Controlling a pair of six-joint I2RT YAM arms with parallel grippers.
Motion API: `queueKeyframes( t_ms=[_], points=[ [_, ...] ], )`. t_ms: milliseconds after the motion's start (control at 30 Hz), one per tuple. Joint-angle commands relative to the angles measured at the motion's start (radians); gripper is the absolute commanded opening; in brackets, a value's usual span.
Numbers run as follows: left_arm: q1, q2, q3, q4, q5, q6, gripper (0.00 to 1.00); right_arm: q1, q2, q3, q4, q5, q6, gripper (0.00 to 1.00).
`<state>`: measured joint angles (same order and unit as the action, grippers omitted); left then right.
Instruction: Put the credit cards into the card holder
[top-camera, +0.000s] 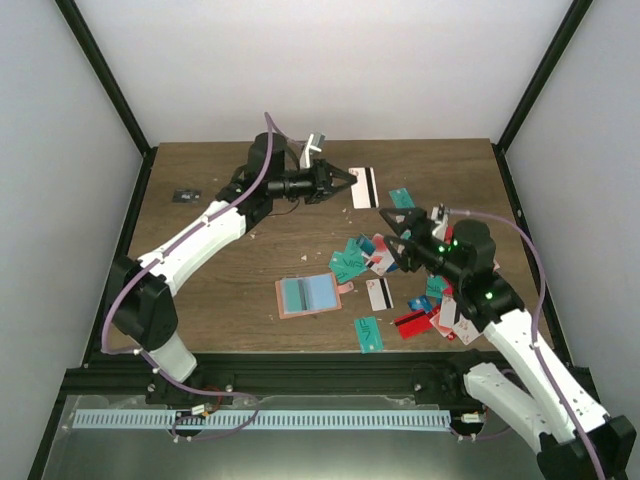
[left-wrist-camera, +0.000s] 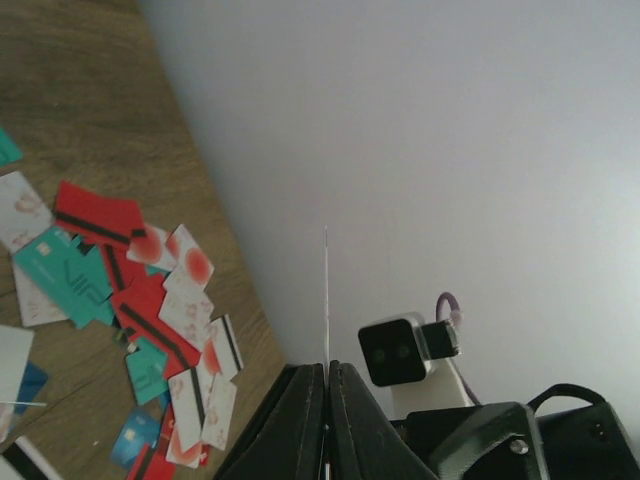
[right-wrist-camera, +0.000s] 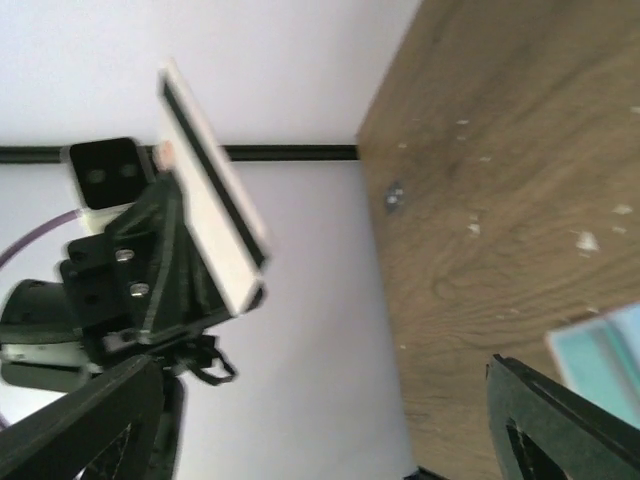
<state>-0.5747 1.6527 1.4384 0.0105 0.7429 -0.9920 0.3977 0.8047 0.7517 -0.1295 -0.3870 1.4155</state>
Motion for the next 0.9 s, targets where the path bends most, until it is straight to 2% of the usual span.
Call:
queueKeyframes(
  t_ms=[0, 100, 200, 300, 500, 667, 867],
  points=[
    [0.002, 0.002, 0.017, -0.127, 0.008, 0.121, 0.04, -0.023, -0.067, -0.109, -0.132, 0.018, 0.04, 0.9],
    [0.012, -0.022, 0.017, -0.276, 0.013, 0.234, 0.04, -0.024, -0.051, -0.111, -0.112, -0.007, -0.026, 0.89],
    [0.033, -0.064, -0.023, -0.43, 0.002, 0.38, 0.04, -0.026, 0.033, -0.051, -0.188, -0.033, -0.18, 0.89],
    [0.062, -0.12, -0.12, -0.541, -0.006, 0.492, 0.04, -0.026, 0.134, -0.009, -0.236, -0.084, -0.329, 0.87],
    [0.104, -0.167, -0.304, -0.713, 0.016, 0.638, 0.04, -0.004, 0.318, 0.014, -0.196, -0.233, -0.536, 0.77],
    [0.154, -0.176, -0.433, -0.744, 0.065, 0.698, 0.04, 0.065, 0.453, 0.044, -0.178, -0.303, -0.634, 0.74],
    [0.186, -0.164, -0.547, -0.714, 0.086, 0.724, 0.04, 0.124, 0.558, 0.061, -0.142, -0.315, -0.648, 0.68]
  ],
)
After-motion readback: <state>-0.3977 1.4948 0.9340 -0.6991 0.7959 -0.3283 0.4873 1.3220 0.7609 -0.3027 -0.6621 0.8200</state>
